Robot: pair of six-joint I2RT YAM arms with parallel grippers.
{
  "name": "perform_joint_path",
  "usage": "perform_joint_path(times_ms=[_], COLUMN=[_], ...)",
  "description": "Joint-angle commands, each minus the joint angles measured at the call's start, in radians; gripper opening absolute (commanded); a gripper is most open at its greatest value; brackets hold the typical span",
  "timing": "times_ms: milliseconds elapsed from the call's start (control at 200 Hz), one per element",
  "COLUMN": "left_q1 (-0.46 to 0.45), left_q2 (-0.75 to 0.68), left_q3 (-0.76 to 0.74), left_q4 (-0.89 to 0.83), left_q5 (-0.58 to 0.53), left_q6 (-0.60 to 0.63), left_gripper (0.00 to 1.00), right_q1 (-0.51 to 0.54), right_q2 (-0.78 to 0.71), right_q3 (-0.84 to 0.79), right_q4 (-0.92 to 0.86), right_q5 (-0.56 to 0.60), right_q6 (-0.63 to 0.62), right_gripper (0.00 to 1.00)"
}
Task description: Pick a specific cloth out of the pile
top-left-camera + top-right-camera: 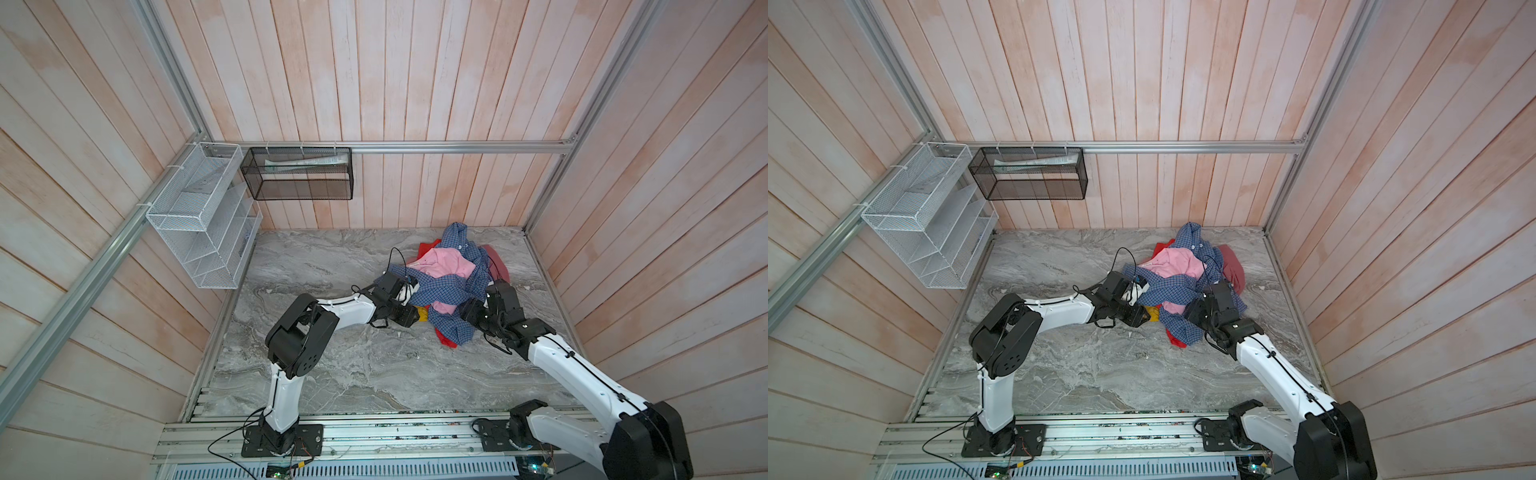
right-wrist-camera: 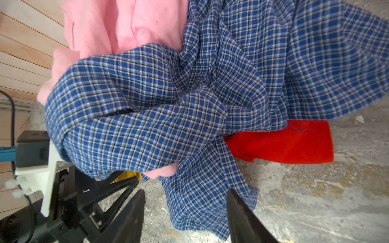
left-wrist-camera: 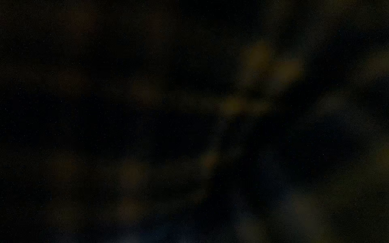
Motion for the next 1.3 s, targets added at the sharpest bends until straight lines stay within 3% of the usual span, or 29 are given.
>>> perform_joint_path(times_ms=[0,130,325,570,695,950,1195,1295], left_q1=[-0.013,-0.015,-0.018,-0.017,-0.018,-0.032,-0.032,-0.034], left_q2=[0.035,0.073,0.098,0.088,0.024,-0.088,-0.121,-0.109], left_q3=[0.038,0.068,0.090,0.113,0.091,0.090,0.134,0.150], left_q4=[-0.026,-0.037,-0.016,-0.063,-0.055,-0.069,-0.106,-0.116], left_q5=[-0.048,-0.109,-0.101,-0.165,-0.205,-0.282,-0.242,-0.218], left_q6=[-0.018,-0.058,-0.083,-0.076,-0.059,-0.019,-0.018,-0.014], left_gripper=[0.58,0.61,0.62,0.12,0.01,0.00,0.00,0.00], right_q1=[0.001,0.000,-0.001,-0.006,-0.007,-0.007,0.026,0.038], right_q2=[0.021,0.034,0.037,0.026,0.016,0.076,0.207,0.267], right_q3=[0.033,0.035,0.038,0.032,0.014,-0.038,-0.036,-0.019], right_q4=[0.015,0.025,0.025,0.024,0.097,0.415,0.558,0.557], right_q5=[0.011,0.003,0.004,0.020,-0.018,-0.293,-0.522,-0.563], right_q6=[-0.024,-0.028,-0.038,-0.043,-0.067,-0.075,-0.101,-0.132], right_gripper=[0.62,0.62,0.63,0.63,0.63,0.62,0.55,0.50])
